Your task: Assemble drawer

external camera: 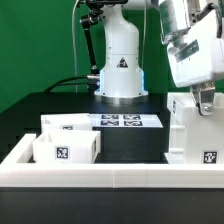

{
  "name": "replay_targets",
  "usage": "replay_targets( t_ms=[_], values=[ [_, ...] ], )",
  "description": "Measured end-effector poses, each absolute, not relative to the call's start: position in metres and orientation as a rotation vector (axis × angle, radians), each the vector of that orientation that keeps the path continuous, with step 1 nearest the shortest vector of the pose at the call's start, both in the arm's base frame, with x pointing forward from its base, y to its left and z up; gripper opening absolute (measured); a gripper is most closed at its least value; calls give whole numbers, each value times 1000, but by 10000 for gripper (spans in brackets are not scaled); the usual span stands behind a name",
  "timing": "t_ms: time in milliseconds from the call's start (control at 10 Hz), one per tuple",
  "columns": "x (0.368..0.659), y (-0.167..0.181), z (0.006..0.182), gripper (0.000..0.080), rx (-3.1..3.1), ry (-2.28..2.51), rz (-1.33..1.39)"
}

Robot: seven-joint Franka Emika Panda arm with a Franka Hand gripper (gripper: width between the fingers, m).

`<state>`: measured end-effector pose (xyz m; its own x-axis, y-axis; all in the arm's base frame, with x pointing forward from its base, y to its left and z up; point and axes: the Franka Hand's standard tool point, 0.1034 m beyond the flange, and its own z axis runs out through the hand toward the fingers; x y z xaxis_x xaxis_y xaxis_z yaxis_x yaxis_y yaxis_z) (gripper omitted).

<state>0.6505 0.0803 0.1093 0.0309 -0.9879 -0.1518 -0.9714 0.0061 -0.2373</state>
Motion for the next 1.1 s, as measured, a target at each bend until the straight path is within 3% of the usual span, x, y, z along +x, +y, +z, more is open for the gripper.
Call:
replay_targets(
  t_ms=[100, 200, 400, 500, 600, 700, 1100],
  values=[
    [650, 81, 109, 54, -2041, 2006, -86],
    [650, 81, 109, 246, -2050, 1996, -87],
    [649, 82, 114, 520, -2152, 1893, -88],
    [649, 81, 120, 520, -2177, 1858, -97],
    [648, 76, 127, 622, -2253, 1763, -122],
    [648, 72, 134, 643, -2308, 1689, -136],
    [644, 80, 140, 649, -2411, 1576, -100]
  ],
)
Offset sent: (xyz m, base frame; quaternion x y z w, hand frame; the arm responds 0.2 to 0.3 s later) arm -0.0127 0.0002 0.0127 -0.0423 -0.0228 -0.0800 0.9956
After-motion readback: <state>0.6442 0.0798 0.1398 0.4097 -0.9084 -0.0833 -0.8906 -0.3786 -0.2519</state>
